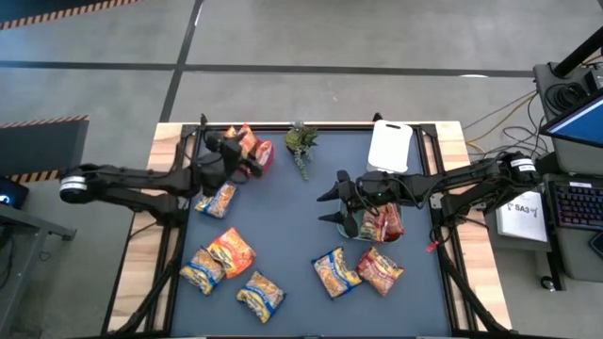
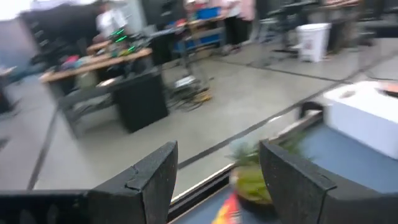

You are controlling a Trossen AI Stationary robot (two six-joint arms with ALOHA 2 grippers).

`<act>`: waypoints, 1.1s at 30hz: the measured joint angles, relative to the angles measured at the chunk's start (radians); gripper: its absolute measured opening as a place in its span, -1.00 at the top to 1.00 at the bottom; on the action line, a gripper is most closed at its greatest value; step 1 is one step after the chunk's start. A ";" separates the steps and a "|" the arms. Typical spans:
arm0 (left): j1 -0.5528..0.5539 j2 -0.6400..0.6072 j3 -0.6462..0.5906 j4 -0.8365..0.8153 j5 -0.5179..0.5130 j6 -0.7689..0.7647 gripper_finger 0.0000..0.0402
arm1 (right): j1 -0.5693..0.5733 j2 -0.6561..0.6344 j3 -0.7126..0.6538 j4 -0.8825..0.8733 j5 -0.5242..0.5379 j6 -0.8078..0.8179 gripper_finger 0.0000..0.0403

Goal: Sort Maruchan noodles
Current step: Put the blue noodle pack into the white bin

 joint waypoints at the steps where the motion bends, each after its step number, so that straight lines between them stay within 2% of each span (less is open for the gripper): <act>1: -0.031 -0.013 0.013 -0.031 0.000 0.017 -0.04 | 0.000 0.000 0.000 0.001 0.000 0.009 -0.32; 3: -0.096 -0.035 0.036 -0.094 0.000 0.038 -0.04 | -0.002 0.000 0.000 0.004 0.006 0.027 -0.32; 8: -0.237 -0.081 0.057 -0.201 0.000 0.043 -0.04 | -0.004 0.000 0.005 -0.004 0.102 0.095 -0.32; 12: -0.318 -0.103 0.057 -0.257 0.000 0.056 -0.04 | -0.007 0.000 0.028 -0.008 0.104 0.132 -0.32; 16: -0.373 -0.105 0.057 -0.281 0.000 0.092 -0.04 | -0.009 0.000 0.081 -0.106 0.103 0.166 -0.30; 25: -0.401 -0.083 0.103 -0.280 0.000 0.121 -0.04 | -0.009 0.000 0.248 -0.456 0.103 0.299 -0.23; 33: -0.401 -0.056 0.105 -0.281 0.000 0.130 -0.04 | -0.006 0.000 0.334 -0.655 0.094 0.534 -0.21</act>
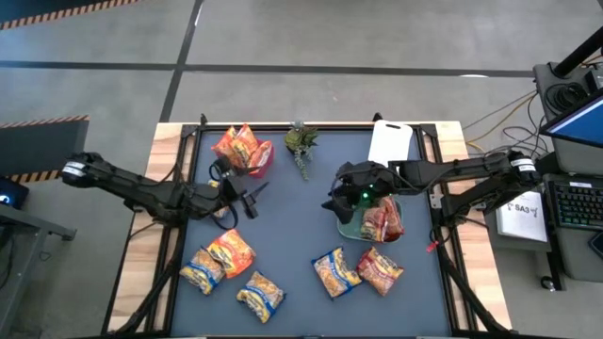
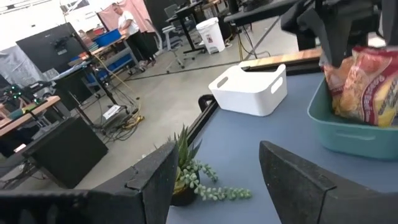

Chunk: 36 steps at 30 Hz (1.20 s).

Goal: Sort Maruchan noodles
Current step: Put the blue noodle pack into the white bin

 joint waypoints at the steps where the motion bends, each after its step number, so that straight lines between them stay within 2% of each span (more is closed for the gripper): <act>1: 0.000 0.005 -0.001 -0.001 0.000 0.005 -0.04 | 0.003 0.000 0.008 -0.018 0.001 0.037 -0.21; 12: 0.000 0.043 -0.001 -0.002 0.000 0.033 -0.04 | 0.059 0.028 0.077 -0.032 -0.028 0.334 -0.18; 18: 0.000 0.044 -0.001 -0.001 0.000 0.040 -0.04 | 0.078 0.126 0.135 -0.054 -0.193 0.457 -0.18; 21: 0.000 0.043 -0.001 -0.001 0.000 0.040 -0.04 | 0.104 0.171 0.174 -0.152 -0.231 0.481 -0.18; 26: 0.000 0.043 -0.001 -0.001 0.000 0.040 -0.04 | 0.146 0.220 0.259 -0.386 -0.227 0.541 -0.18; 36: 0.000 0.043 -0.002 -0.001 0.000 0.040 -0.04 | 0.273 0.223 0.306 -0.688 -0.226 0.695 -0.18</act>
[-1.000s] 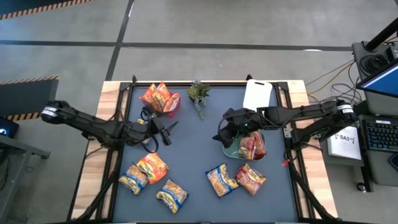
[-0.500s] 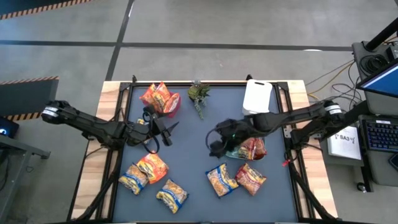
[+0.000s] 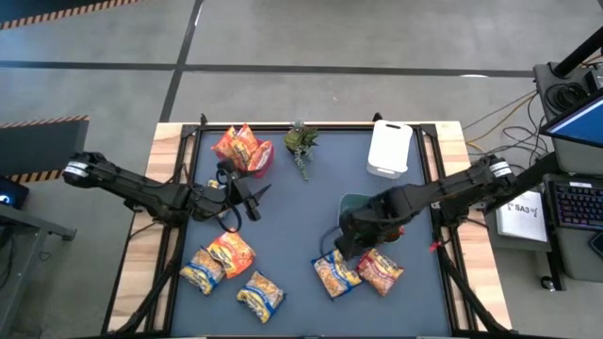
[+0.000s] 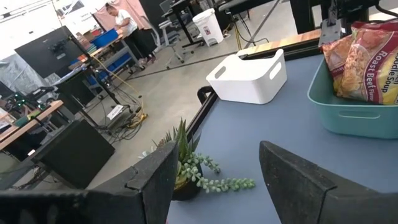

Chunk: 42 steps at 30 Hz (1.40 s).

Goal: Sort Maruchan noodles
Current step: Put the blue noodle pack into the white bin

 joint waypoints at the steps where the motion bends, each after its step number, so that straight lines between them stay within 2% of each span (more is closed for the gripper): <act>1: 0.000 0.000 0.000 0.000 0.000 -0.001 -0.04 | 0.019 -0.004 0.000 -0.028 -0.001 0.019 -0.18; 7: 0.000 0.000 0.000 0.000 0.000 -0.003 -0.04 | 0.117 -0.023 -0.013 -0.185 0.058 0.135 -0.18; 12: 0.000 0.000 0.000 0.000 0.000 -0.004 -0.04 | 0.179 -0.050 -0.029 -0.202 0.133 0.218 -0.18; 19: 0.000 0.001 0.000 0.000 0.000 -0.004 -0.04 | 0.226 -0.067 -0.038 -0.203 0.186 0.214 -0.18; 28: 0.000 0.001 0.000 0.001 0.000 -0.005 -0.04 | 0.231 -0.070 -0.049 -0.181 0.184 0.163 -0.18; 31: 0.000 0.001 0.000 0.001 0.000 -0.005 -0.04 | 0.232 -0.071 -0.088 -0.107 0.160 0.159 -0.18; 35: 0.000 0.001 0.000 0.001 0.000 -0.005 -0.04 | 0.231 -0.071 -0.159 0.117 0.115 0.097 -0.18; 38: 0.000 0.001 0.000 0.001 0.000 -0.005 -0.04 | 0.222 -0.071 -0.199 0.312 0.171 0.014 -0.18; 42: 0.000 0.001 0.000 0.001 0.000 -0.003 -0.04 | 0.186 -0.071 -0.218 0.466 0.235 -0.061 -0.17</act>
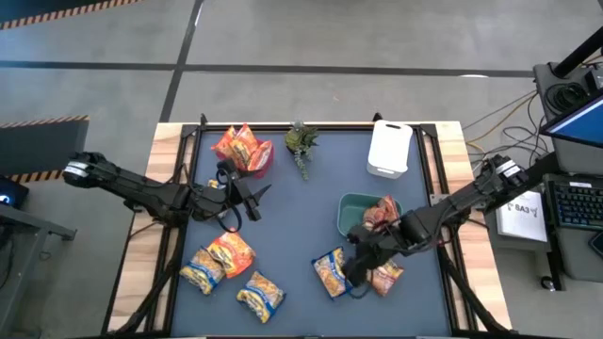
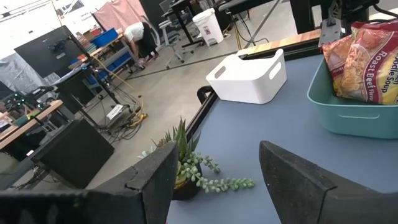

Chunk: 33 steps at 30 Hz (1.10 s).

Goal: Sort Maruchan noodles
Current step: Put the blue noodle pack into the white bin

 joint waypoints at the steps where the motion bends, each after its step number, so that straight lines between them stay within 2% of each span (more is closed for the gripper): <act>1: 0.000 0.000 0.000 0.000 0.000 0.000 -0.04 | -0.011 0.000 -0.002 0.022 0.003 -0.007 -0.16; 8: 0.000 0.000 0.000 0.004 0.000 0.002 -0.04 | -0.060 0.048 0.017 0.121 -0.005 -0.073 -0.11; 14: 0.000 0.001 -0.001 0.018 0.005 0.003 -0.04 | -0.082 0.138 0.091 0.096 -0.119 -0.116 -0.11; 16: 0.000 0.001 -0.001 0.016 0.063 0.004 -0.04 | -0.082 0.159 0.123 0.053 -0.138 -0.122 -0.11; 21: 0.000 0.003 -0.001 0.050 0.389 0.052 -0.04 | -0.073 0.182 0.182 -0.147 -0.166 -0.046 -0.11; 25: 0.000 0.003 -0.001 0.091 0.547 0.070 -0.04 | -0.021 0.175 0.174 -0.177 -0.165 0.004 -0.11; 28: -0.009 0.003 0.000 0.104 0.615 0.086 -0.04 | 0.043 0.179 0.168 -0.174 -0.158 0.052 -0.11; 33: -0.051 0.024 0.067 0.099 0.627 0.083 -0.04 | 0.177 0.195 0.128 -0.084 -0.114 0.208 -0.11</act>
